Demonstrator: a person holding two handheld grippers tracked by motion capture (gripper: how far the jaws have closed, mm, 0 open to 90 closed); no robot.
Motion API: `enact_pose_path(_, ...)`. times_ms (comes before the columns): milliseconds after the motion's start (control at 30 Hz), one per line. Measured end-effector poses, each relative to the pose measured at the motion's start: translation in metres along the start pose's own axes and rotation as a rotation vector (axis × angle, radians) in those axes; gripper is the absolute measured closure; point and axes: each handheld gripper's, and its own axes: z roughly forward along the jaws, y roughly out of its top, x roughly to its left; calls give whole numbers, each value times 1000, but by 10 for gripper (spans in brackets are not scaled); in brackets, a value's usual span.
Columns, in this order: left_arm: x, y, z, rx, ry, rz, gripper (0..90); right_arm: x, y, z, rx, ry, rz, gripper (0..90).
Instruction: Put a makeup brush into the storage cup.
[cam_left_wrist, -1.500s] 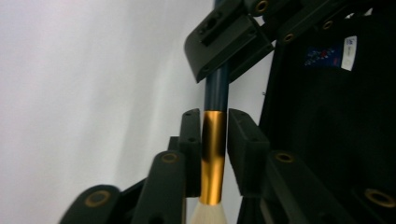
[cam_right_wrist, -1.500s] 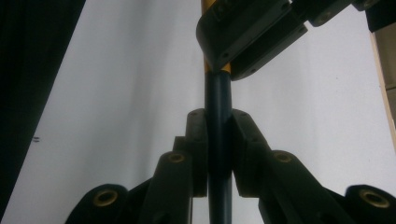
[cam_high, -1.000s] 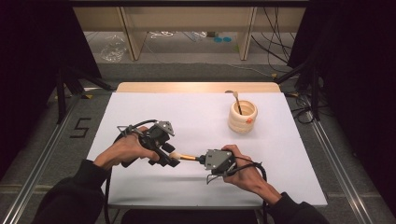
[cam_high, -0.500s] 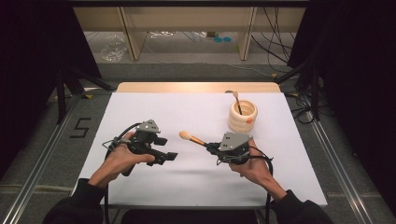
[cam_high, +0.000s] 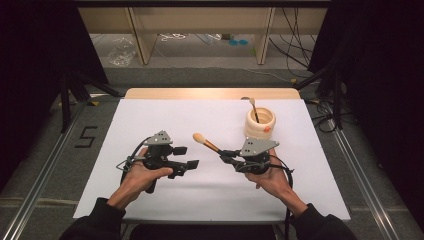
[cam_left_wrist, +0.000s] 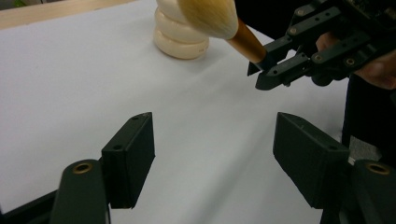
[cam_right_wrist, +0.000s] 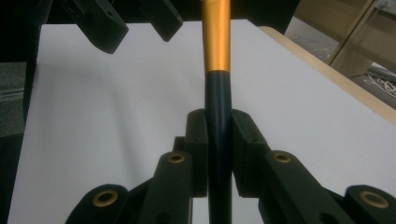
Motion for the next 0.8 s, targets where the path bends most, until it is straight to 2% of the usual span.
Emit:
enact_pose_path(133, -3, 0, 5, -40, -10, -18, 315, 2, 0, 1, -10, 16, 17, 788)
enact_pose_path(300, -7, -1, 13, -47, -45, -29, 342, 5, 0, 3, -10, 29, 13, 789)
enact_pose_path(400, -8, -1, 16, -51, -44, -26, 358, 6, 0, 4, -12, 37, 16, 788)
enact_pose_path(567, -7, 0, 19, -73, -58, -55, 383, 7, 0, 6, -14, 48, 18, 788)
enact_pose_path(700, -8, 1, 20, -86, -71, -59, 405, 9, 1, 7, -18, 55, 27, 788)
enact_pose_path(800, -9, 1, 22, -79, -70, -50, 416, 11, 1, 9, -20, 67, 34, 788)
